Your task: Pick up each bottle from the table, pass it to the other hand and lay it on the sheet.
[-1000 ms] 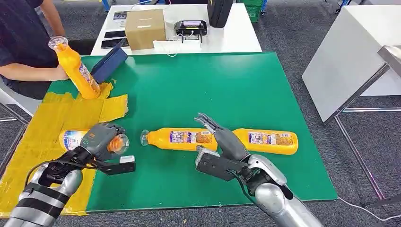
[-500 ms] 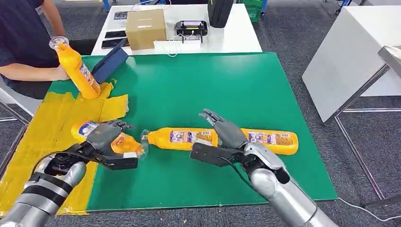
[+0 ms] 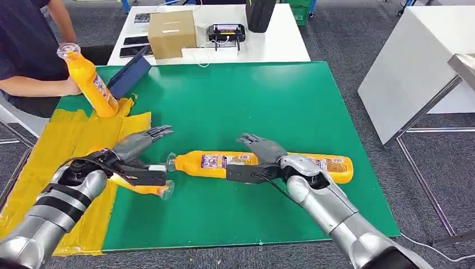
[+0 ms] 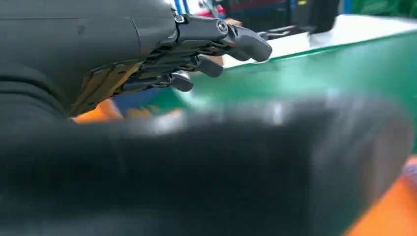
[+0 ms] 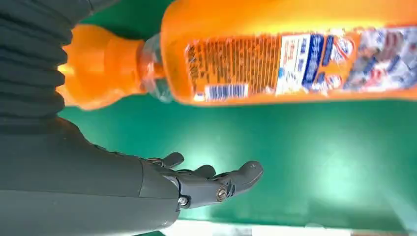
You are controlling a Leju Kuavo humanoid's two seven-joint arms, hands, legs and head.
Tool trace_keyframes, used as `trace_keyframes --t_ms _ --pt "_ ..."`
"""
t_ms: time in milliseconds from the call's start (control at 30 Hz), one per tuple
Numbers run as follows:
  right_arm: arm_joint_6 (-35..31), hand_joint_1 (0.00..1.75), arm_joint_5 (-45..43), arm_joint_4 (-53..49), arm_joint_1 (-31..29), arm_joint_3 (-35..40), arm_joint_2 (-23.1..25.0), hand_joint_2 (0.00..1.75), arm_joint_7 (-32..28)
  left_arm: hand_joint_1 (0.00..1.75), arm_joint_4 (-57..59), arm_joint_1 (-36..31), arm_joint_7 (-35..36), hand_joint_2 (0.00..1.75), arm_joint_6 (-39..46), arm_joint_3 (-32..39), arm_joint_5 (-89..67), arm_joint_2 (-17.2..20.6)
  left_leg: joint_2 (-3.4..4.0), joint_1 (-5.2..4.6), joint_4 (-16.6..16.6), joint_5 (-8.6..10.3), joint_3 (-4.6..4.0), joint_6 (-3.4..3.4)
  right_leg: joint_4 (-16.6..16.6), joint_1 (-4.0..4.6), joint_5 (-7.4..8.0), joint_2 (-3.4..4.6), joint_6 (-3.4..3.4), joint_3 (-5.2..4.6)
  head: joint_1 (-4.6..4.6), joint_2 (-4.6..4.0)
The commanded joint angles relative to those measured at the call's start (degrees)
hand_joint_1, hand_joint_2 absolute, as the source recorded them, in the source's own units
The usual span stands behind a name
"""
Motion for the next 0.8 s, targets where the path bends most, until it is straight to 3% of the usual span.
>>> trace_keyframes --t_ms 33,233,467,767,800 --pt "-1.0 0.00 -0.4 13.2 -4.5 2.3 5.1 1.75 -1.3 0.00 -1.4 0.6 -3.3 0.00 -8.3 10.4 18.8 -5.9 -0.06 0.07 0.0 -0.09 0.15 -0.05 0.0 0.04 -0.07 0.28 -0.08 0.18 0.00 0.00" --pt "-4.0 0.00 2.9 16.8 -6.4 3.4 8.6 1.75 -0.4 0.00 -8.4 4.8 -1.6 0.00 -12.2 17.5 30.8 -9.7 0.02 0.02 0.0 -0.03 0.03 -0.02 0.0 0.00 -0.01 0.25 -0.04 0.02 0.00 0.00" --pt "-5.0 0.00 4.3 18.1 -6.8 3.2 9.8 1.75 0.0 0.00 -10.1 5.4 -0.9 0.00 -12.8 18.7 33.2 -10.7 -0.04 0.03 0.0 -0.04 0.07 -0.03 0.0 0.00 -0.03 0.21 -0.06 0.07 0.02 0.00" --pt "-1.7 0.00 10.9 28.7 -7.2 7.8 12.2 1.75 2.7 0.00 -10.7 4.8 0.6 0.00 -13.8 18.9 36.5 -12.3 -0.11 0.07 0.0 -0.07 0.15 -0.04 0.0 0.03 -0.06 0.21 -0.07 0.18 0.00 0.00" --pt "-1.4 0.17 12.0 29.9 -6.9 8.5 12.6 1.75 3.0 0.00 -10.8 4.4 0.7 0.00 -13.5 18.8 36.4 -12.7 -0.07 0.04 0.0 -0.02 0.04 -0.02 0.0 0.02 -0.02 0.12 -0.04 0.07 0.00 0.00"
